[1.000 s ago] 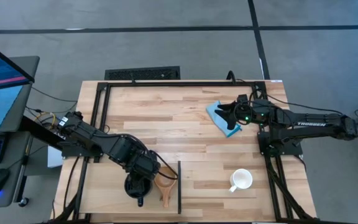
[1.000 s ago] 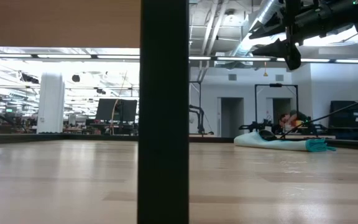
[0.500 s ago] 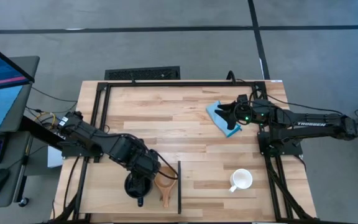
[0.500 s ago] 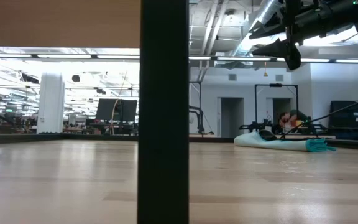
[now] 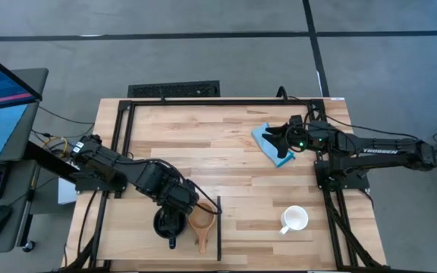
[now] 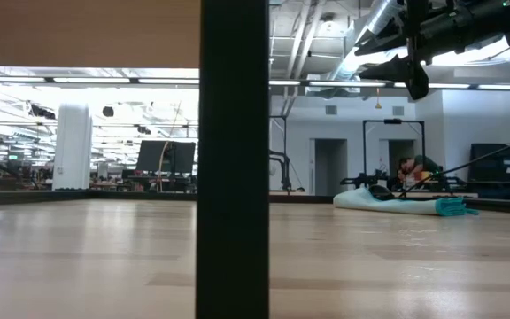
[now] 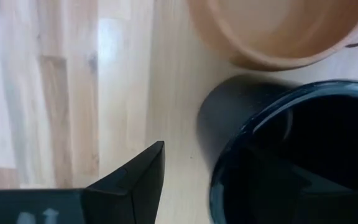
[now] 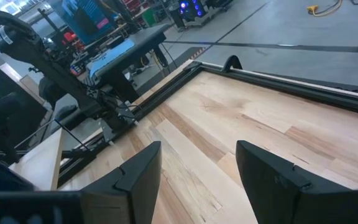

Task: Stack small to large cups/mugs on shelf
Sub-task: Put the black mug on the shelf

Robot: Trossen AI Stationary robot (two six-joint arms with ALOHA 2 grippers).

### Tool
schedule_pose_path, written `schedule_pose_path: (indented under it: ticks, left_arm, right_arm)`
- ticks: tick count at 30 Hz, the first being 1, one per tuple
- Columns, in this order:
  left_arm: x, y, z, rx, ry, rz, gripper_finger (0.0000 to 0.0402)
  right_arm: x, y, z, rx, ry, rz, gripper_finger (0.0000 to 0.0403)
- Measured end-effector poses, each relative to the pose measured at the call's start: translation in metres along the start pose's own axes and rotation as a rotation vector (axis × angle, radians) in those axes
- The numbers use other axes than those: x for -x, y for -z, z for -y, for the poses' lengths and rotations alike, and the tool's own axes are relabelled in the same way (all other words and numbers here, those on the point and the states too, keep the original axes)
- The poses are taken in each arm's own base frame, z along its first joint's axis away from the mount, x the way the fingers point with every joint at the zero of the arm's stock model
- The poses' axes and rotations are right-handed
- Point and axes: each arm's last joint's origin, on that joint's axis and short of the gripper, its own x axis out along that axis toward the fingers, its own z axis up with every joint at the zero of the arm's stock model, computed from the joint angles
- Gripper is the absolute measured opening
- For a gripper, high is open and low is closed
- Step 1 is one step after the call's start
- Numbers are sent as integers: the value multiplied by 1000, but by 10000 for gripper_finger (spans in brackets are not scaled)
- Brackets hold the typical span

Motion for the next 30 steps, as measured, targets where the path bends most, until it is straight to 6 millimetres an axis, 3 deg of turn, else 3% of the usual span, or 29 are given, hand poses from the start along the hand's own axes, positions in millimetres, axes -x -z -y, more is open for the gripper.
schedule_pose_path:
  ticks: [7,30]
  left_arm:
    - [0,-7,5,-48,61,69,188]
    - [0,-2,10,-30,90,35,188]
  right_arm:
    - [0,0,0,0,0,0,228]
    - [0,0,0,13,1,0,228]
